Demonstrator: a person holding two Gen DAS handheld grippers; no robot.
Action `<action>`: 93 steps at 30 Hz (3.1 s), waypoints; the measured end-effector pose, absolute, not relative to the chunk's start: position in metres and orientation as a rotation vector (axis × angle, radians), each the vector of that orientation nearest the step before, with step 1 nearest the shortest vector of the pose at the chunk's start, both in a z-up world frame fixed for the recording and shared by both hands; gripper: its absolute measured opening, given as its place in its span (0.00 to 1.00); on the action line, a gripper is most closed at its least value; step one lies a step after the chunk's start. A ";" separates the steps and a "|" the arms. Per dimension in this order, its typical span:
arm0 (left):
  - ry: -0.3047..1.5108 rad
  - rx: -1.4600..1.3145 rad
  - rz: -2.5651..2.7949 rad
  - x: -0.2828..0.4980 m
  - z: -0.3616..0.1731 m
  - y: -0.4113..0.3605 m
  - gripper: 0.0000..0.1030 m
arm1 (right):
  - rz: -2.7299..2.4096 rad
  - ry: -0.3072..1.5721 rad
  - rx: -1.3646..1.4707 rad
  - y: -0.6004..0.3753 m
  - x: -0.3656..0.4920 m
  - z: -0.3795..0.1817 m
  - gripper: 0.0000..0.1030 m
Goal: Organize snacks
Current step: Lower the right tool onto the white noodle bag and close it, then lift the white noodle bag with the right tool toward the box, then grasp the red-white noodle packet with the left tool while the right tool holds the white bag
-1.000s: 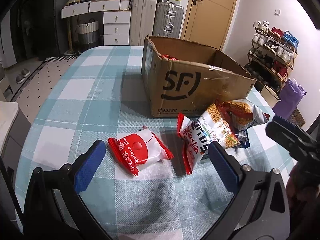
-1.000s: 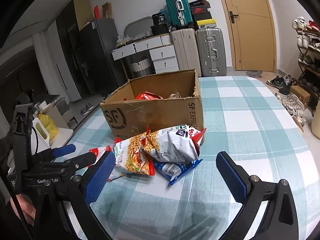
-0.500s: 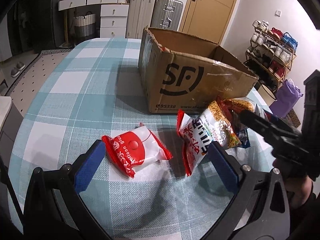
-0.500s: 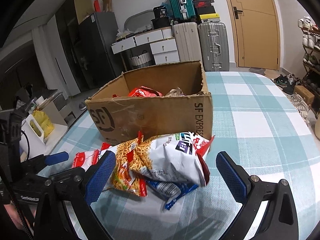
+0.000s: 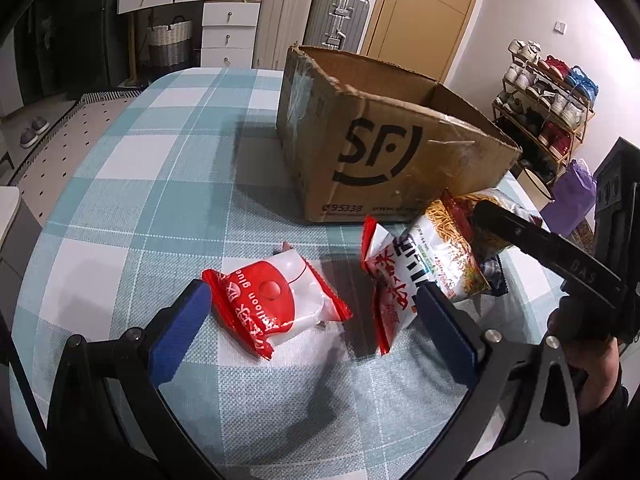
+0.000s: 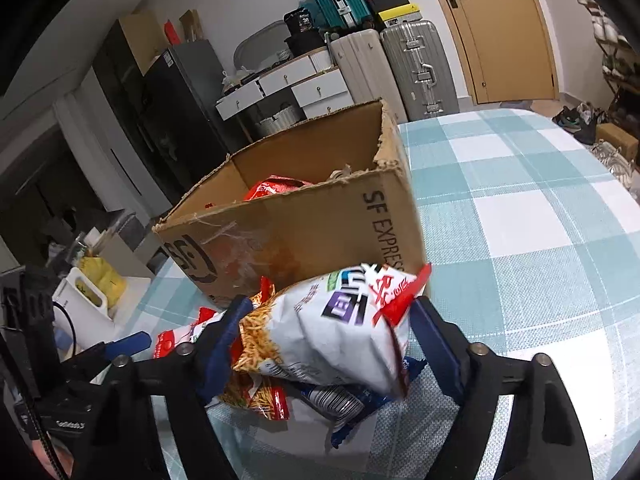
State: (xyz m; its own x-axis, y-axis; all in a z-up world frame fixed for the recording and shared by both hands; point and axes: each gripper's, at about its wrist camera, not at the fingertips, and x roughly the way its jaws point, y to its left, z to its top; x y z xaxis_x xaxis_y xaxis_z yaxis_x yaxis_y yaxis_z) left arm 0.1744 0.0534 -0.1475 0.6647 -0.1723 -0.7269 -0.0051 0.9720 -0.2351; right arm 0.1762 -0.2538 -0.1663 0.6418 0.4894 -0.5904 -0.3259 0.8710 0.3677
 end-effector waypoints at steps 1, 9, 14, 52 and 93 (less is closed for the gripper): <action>0.841 -0.227 -0.092 0.174 -0.148 0.054 0.99 | 0.473 0.744 0.237 -0.254 0.176 -0.167 0.65; 0.824 -0.221 -0.084 0.163 -0.139 0.056 0.99 | 0.480 0.735 0.256 -0.259 0.170 -0.161 0.55; 0.824 -0.213 -0.078 0.155 -0.135 0.055 0.99 | 0.491 0.734 0.282 -0.263 0.162 -0.157 0.54; 0.908 -0.081 -0.126 0.192 -0.141 -0.014 0.99 | 0.410 0.637 0.370 -0.346 0.056 -0.137 0.54; 0.878 -0.088 -0.268 0.186 -0.143 -0.021 0.55 | 0.412 0.614 0.355 -0.342 0.019 -0.119 0.54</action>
State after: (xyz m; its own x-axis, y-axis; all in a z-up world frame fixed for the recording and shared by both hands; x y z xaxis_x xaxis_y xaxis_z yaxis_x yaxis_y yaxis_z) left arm 0.1859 -0.0212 -0.1428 0.6076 -0.2680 -0.7476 0.1959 0.9628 -0.1860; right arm 0.0191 -0.3417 -0.1193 0.7416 0.4702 -0.4784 -0.2639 0.8602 0.4363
